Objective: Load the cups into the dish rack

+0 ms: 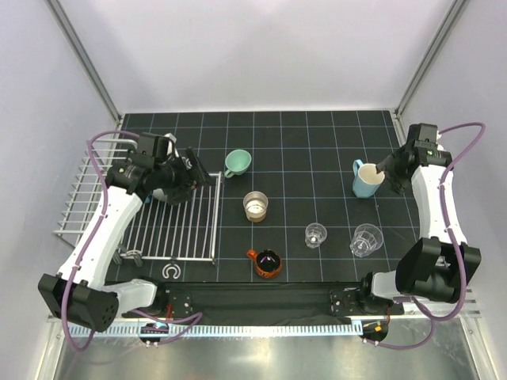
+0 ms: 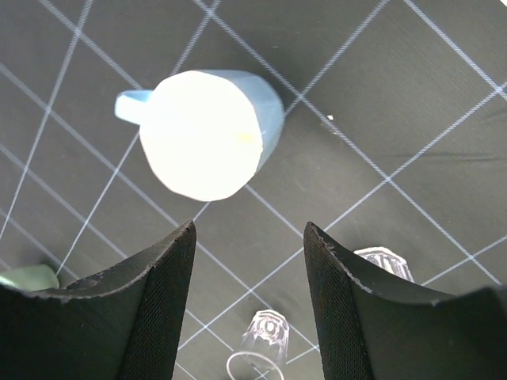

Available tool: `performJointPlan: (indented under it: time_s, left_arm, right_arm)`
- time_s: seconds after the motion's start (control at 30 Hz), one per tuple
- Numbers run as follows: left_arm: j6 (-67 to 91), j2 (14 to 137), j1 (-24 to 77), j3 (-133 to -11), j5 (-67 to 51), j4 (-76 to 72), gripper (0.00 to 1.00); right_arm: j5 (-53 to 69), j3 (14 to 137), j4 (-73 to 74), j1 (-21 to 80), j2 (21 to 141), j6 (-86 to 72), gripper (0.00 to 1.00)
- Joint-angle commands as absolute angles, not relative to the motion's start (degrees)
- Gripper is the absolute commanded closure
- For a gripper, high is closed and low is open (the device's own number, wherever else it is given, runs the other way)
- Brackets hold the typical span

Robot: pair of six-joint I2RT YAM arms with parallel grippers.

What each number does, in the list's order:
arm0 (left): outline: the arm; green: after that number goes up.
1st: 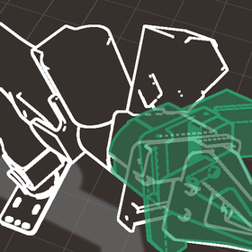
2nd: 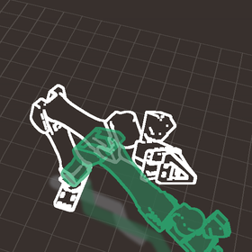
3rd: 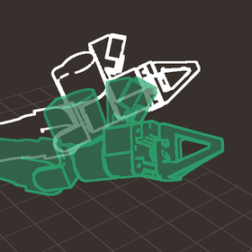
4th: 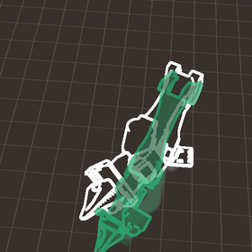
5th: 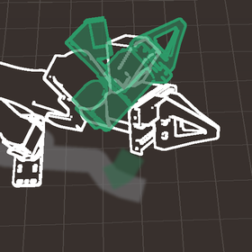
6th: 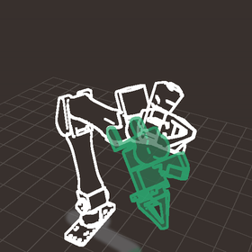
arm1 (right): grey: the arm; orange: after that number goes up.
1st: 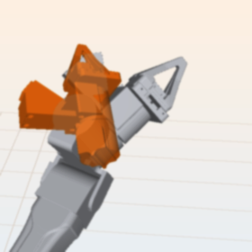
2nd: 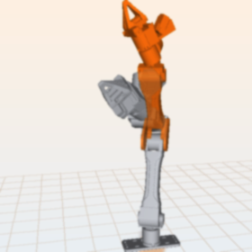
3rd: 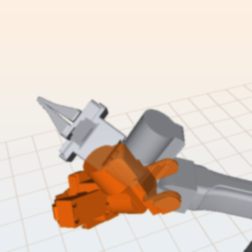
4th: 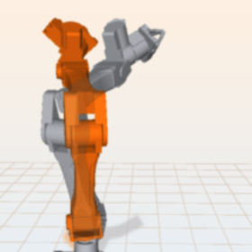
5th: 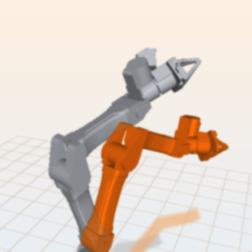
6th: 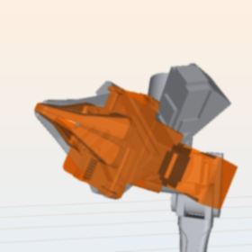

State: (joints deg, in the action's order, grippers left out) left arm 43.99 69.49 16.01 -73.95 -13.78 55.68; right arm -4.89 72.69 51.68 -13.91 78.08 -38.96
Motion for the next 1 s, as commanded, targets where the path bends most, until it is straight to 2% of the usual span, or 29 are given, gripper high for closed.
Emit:
performJointPlan:
  time_s: [0.0, 0.13, 0.4, 0.7, 0.8, 0.97]
  left_arm:
    - [42.01, 67.15, 16.17, -73.39, -21.35, 51.86, 0.14]
    - [42.19, 65.83, 16.96, -73.65, -25.57, 50.19, 0.17]
    - [42.18, 65.22, 17.14, -75.67, -26.72, 51.5, 0.17]
    - [46.75, 64.77, 17.14, -77.61, -29.96, 50.19, 0.18]
    - [49.65, 65.82, 17.49, -77.87, -32.43, 49.49, 0.19]
    - [49.75, 66.27, 18.37, -78.05, -32.78, 49.57, 0.2]
  right_arm:
    - [-4.04, 71.55, 48.08, -15.82, 78.74, -38.85, 0.42]
    - [-1.68, 72.6, 45.97, -16.88, 83.05, -37.62, 0.43]
    - [1.3, 70.66, 42.54, -16.87, 90.17, -37.18, 0.45]
    - [1.76, 71.02, 42.54, -16.44, 93.08, -34.28, 0.56]
    - [1.58, 70.05, 42.01, -16.08, 92.11, -33.66, 0.66]
    - [3.16, 68.56, 39.82, -15.91, 92.2, -32.97, 0.94]
